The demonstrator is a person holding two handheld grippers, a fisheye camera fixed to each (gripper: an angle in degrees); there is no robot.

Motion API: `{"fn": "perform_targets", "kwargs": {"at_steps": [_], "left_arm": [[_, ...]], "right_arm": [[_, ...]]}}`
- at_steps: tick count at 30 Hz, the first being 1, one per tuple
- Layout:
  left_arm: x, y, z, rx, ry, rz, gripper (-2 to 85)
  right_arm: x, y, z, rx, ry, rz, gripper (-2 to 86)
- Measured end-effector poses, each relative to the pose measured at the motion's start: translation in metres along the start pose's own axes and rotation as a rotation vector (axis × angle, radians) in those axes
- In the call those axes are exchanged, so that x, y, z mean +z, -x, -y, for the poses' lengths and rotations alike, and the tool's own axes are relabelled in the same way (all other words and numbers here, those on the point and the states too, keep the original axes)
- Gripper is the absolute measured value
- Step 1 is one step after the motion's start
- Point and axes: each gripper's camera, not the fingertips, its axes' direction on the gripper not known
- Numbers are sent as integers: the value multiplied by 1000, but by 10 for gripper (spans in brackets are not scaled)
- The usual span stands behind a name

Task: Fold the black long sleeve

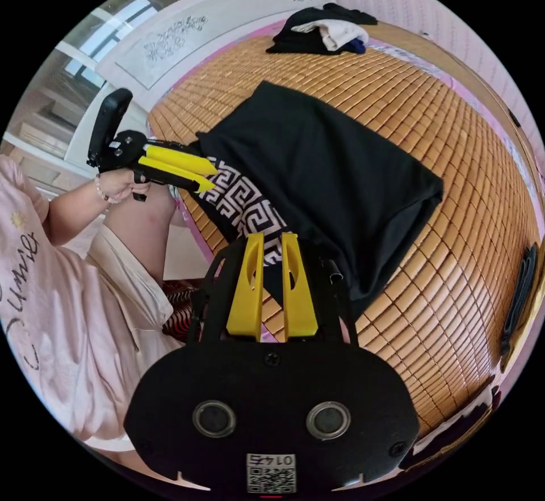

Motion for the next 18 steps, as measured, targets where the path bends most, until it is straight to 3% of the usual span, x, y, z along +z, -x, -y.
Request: {"fn": "perform_targets", "kwargs": {"at_steps": [5, 11, 18], "left_arm": [[16, -19, -10, 87, 64, 30, 52], [30, -26, -17, 90, 75, -8, 42], [25, -46, -19, 126, 101, 42, -2]], "right_arm": [[17, 29, 11, -53, 32, 16, 111], [20, 33, 29, -20, 68, 30, 81], [7, 64, 57, -54, -19, 1, 50]]}}
